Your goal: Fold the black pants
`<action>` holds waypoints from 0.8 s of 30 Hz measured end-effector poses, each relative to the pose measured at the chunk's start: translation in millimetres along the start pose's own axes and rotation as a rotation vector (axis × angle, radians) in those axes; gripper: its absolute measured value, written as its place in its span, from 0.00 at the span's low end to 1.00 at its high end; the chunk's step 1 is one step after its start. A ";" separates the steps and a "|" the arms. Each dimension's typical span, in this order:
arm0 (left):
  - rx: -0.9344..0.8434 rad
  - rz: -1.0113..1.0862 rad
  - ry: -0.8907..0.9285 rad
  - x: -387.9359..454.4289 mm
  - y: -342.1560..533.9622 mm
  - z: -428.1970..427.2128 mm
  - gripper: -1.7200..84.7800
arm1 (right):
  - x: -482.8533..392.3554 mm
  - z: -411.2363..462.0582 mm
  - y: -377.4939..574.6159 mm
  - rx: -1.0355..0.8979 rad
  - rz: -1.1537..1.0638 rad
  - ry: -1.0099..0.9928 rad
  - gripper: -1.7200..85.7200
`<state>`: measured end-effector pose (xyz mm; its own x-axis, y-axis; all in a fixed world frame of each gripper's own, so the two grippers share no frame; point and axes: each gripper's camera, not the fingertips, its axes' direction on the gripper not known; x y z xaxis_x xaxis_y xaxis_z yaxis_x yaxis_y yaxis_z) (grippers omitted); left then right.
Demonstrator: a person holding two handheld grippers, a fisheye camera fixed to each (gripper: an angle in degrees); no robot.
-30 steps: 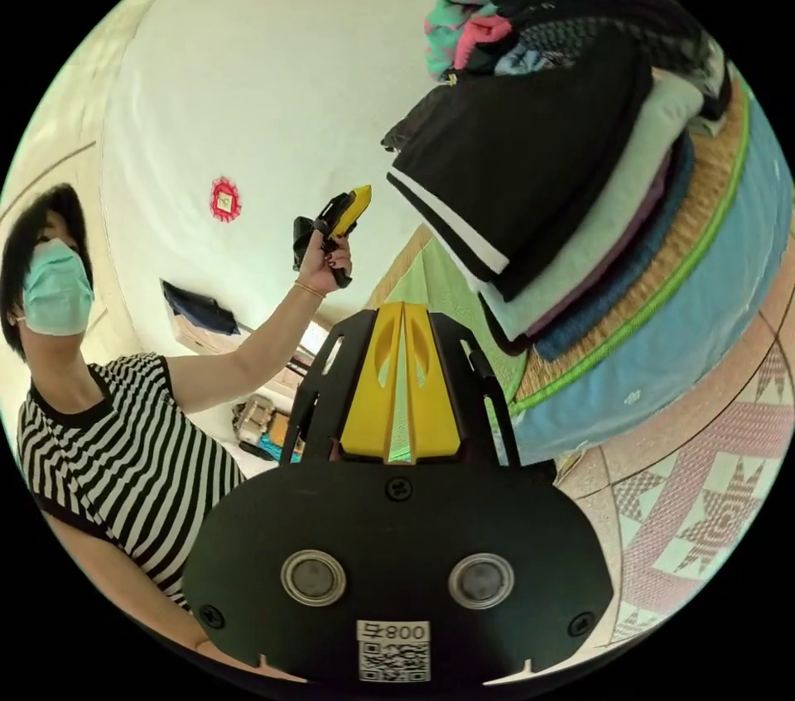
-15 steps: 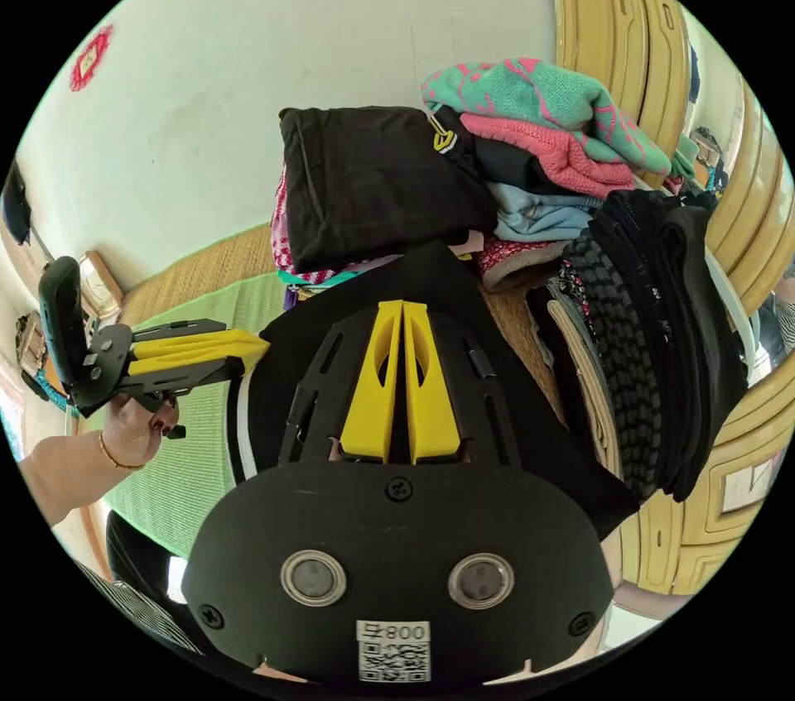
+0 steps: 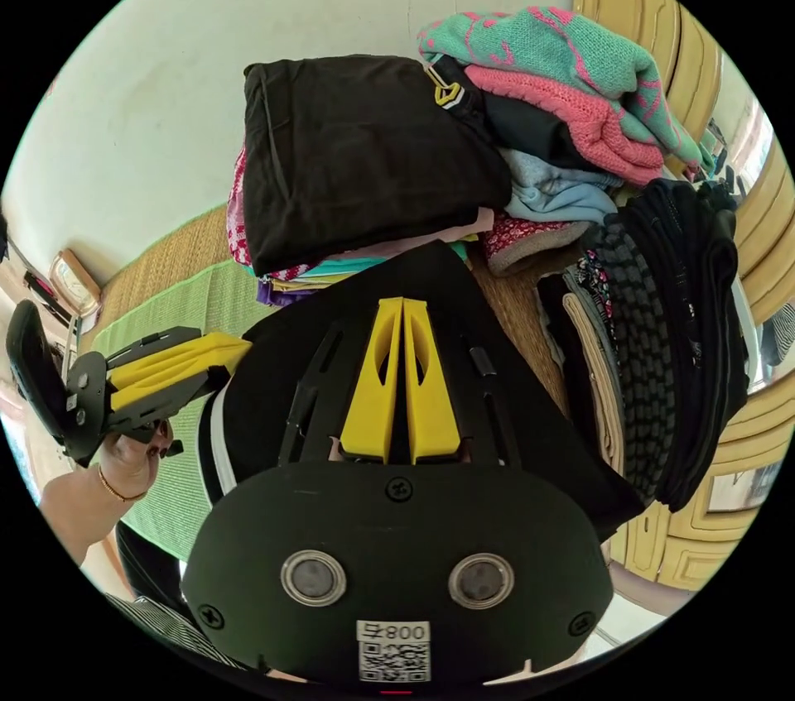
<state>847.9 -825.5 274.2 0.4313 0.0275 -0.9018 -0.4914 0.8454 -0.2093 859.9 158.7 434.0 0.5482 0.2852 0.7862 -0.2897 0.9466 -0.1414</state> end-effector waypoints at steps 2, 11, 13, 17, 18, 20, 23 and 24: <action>-0.008 -0.041 0.015 -4.3 -0.6 -1.2 0.02 | -1.4 -4.5 -4.8 -0.001 0.001 0.002 0.02; -0.034 -0.107 0.156 -32.6 9.3 -19.3 0.02 | 26.0 -77.1 20.8 0.161 0.025 -0.273 0.02; 0.004 -0.100 0.150 -34.9 15.5 -27.6 0.02 | 24.3 -97.1 38.8 0.218 -0.001 -0.329 0.02; 0.024 -0.032 0.142 -34.3 28.6 -33.2 0.02 | -6.1 -105.0 67.1 0.184 -0.116 -0.382 0.02; 0.008 -0.022 0.126 -34.6 30.0 -31.0 0.02 | -12.6 -101.4 68.1 0.165 -0.135 -0.378 0.02; -0.047 -0.012 0.078 -40.6 36.9 -22.6 0.02 | -34.0 -80.2 66.9 0.072 -0.167 -0.280 0.02; -0.059 -0.035 0.099 -58.8 47.8 -22.0 0.02 | -37.0 -81.0 68.9 0.094 -0.151 -0.265 0.02; -0.061 -0.042 0.115 -63.1 50.2 -22.3 0.02 | -36.8 -82.1 69.7 0.096 -0.153 -0.262 0.02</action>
<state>779.1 -796.7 312.1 0.3647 -0.0709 -0.9284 -0.5217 0.8103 -0.2668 884.0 226.5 345.8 0.3739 0.0808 0.9239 -0.2989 0.9536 0.0375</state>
